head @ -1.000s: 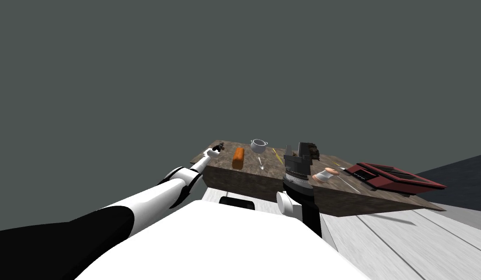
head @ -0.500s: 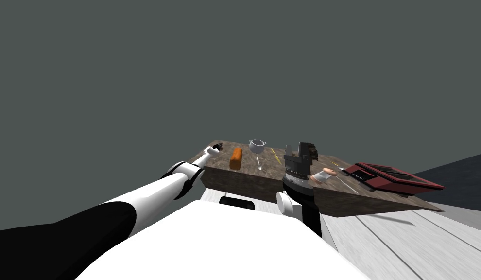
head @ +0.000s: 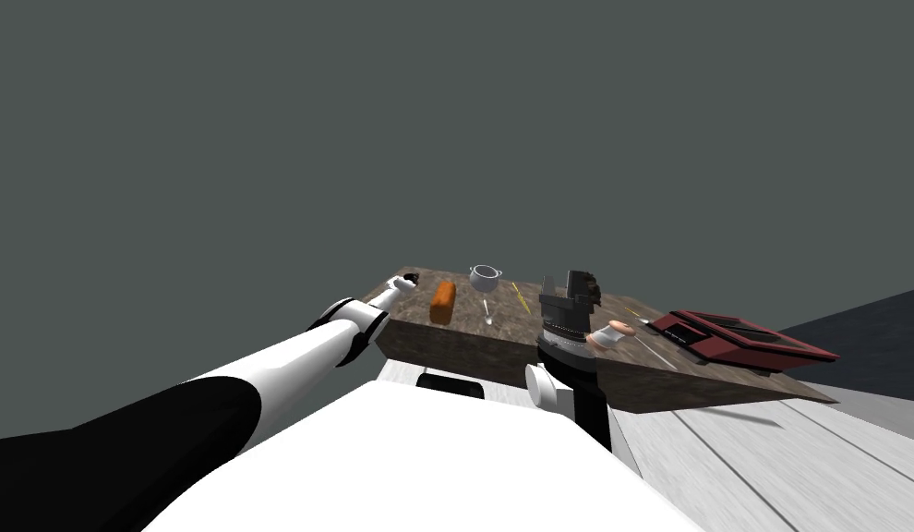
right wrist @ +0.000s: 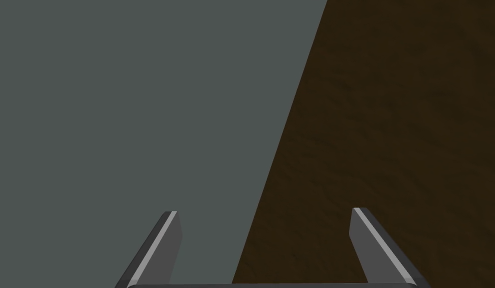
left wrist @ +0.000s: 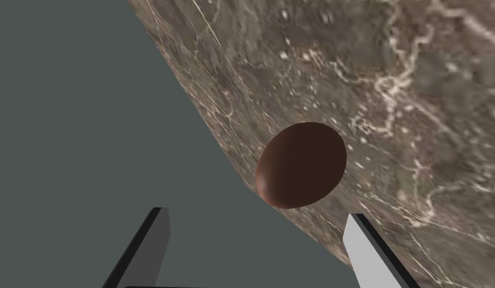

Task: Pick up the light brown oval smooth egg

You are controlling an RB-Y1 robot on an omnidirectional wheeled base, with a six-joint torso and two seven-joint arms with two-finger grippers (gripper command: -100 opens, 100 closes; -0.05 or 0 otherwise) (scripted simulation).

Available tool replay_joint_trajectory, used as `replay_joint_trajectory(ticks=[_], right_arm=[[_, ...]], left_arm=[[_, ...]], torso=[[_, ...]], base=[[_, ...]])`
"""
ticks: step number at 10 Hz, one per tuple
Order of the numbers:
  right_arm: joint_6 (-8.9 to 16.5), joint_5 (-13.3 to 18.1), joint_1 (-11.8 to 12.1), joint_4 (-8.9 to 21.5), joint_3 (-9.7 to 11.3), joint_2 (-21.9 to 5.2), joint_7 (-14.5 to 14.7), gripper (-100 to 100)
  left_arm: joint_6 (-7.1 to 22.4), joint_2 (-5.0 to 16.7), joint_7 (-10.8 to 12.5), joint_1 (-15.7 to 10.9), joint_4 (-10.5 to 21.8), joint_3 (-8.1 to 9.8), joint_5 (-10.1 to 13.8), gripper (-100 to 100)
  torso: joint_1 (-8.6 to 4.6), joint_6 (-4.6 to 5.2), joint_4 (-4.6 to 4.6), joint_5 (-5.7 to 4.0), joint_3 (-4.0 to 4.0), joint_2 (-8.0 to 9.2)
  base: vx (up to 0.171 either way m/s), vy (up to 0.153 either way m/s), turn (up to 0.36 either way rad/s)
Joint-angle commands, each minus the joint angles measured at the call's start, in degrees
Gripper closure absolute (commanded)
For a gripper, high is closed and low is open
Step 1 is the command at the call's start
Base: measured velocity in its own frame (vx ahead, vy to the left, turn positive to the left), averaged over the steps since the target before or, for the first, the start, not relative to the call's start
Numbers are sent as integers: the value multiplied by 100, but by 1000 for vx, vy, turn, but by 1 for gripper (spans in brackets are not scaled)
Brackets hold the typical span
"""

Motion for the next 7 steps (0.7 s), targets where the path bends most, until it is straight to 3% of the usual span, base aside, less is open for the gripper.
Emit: replay_joint_trajectory(ticks=[1, 2, 3, 7], right_arm=[[0, 0, 0, 0, 0, 0, 0, 0], [0, 0, 0, 0, 0, 0, 0, 0], [0, 0, 0, 0, 0, 0, 0, 0], [0, 0, 0, 0, -1, -1, 0, 0]], left_arm=[[150, 46, -5, -158, 286, -33, 13, -100], [207, 59, -2, -223, 454, -48, 10, -100], [207, 59, -2, -223, 392, -48, 10, -100], [224, 65, 0, -315, 706, -64, 9, -100]], torso=[[0, 0, 0, 0, 0, 0], [-1, 0, -1, -1, -3, -5], [5, 0, -1, 1, -3, -5], [24, -1, 1, 5, 2, 4]], base=[[54, -81, -9], [49, -61, -11], [32, -32, 0], [16, -11, -5]])
